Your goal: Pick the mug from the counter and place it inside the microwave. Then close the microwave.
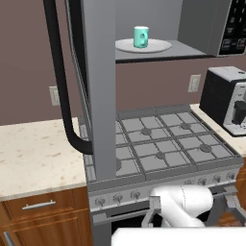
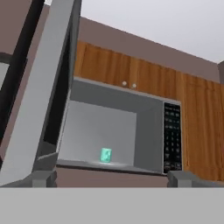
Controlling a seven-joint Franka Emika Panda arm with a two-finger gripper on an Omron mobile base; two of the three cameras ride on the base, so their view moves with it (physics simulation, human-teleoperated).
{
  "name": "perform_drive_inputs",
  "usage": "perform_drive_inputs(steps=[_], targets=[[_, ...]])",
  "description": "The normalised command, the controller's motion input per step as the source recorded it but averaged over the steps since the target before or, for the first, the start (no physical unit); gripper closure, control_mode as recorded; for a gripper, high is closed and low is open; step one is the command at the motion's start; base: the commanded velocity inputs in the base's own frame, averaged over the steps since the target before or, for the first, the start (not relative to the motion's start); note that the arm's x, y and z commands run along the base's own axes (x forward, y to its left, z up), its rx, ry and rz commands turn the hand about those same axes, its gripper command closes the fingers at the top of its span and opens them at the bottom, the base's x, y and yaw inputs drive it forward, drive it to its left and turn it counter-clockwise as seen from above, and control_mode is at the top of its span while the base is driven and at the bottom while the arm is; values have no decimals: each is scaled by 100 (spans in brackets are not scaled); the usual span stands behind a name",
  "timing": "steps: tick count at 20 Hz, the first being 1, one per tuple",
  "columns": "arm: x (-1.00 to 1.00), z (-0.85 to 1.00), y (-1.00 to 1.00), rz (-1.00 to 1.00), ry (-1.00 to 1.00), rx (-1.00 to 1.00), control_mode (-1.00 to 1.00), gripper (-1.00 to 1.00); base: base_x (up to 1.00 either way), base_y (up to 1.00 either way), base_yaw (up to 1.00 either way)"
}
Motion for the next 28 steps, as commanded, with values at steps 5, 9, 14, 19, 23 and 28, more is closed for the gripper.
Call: perform_drive_inputs(steps=[5,9,14,19,23,28], targets=[[13,-13,3,-17,0,-7,-100,-100,0,0,0],[11,-8,0,-16,0,-6,-100,-100,0,0,0],[8,-16,0,-21,0,-4,-100,-100,0,0,0],[9,-3,16,-23,0,-1,-100,-100,0,0,0],[11,0,31,-20,-2,0,-100,-100,0,0,0],[9,0,42,-16,0,0,-100,-100,0,0,0]])
